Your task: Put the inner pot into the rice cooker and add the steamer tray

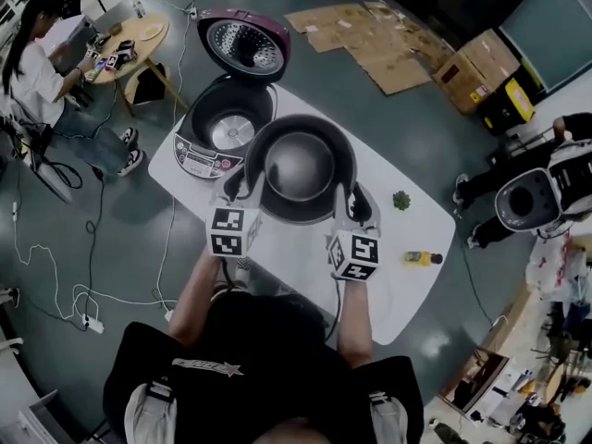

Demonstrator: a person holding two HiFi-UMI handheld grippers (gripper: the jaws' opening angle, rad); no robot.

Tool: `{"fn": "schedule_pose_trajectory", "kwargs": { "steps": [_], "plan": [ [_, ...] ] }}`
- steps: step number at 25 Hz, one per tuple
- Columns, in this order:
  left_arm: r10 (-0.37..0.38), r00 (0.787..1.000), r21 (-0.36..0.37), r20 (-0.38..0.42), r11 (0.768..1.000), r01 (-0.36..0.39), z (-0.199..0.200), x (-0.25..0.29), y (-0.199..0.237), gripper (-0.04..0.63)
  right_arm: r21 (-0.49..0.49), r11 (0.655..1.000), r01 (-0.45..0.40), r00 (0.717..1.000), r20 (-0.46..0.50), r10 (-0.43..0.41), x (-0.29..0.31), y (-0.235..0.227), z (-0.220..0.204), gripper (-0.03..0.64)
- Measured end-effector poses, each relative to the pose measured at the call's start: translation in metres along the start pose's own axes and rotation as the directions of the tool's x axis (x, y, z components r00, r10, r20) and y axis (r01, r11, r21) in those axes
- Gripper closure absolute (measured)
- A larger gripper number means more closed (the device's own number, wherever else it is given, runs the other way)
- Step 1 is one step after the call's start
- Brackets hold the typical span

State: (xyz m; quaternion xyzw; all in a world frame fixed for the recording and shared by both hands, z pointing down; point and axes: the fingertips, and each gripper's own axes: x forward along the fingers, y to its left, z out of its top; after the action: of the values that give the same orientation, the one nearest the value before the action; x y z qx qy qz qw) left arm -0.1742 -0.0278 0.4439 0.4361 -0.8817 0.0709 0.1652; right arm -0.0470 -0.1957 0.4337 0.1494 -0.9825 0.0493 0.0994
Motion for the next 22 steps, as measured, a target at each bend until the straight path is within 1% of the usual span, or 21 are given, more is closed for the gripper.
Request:
{"fn": "schedule_pose_trajectory", "kwargs": {
  "steps": [9, 18, 22],
  "plan": [
    [0.029, 0.998, 0.008, 0.063, 1.000, -0.029, 0.033, -0.003, 0.057, 0.456, -0.019, 1.000, -0.019, 0.999, 0.049, 0.020, 0.037, 0.043, 0.035, 0.512],
    [0.057, 0.994, 0.015, 0.090, 0.998, -0.058, 0.047, -0.002, 0.117, 0.457, -0.026, 0.999, -0.036, 0.996, 0.080, 0.038, 0.075, 0.088, 0.053, 0.514],
    [0.053, 0.994, 0.008, 0.101, 0.999, -0.054, 0.050, 0.003, 0.145, 0.457, -0.024, 0.999, -0.037, 0.995, 0.087, 0.039, 0.097, 0.108, 0.056, 0.514]
  ]
}}
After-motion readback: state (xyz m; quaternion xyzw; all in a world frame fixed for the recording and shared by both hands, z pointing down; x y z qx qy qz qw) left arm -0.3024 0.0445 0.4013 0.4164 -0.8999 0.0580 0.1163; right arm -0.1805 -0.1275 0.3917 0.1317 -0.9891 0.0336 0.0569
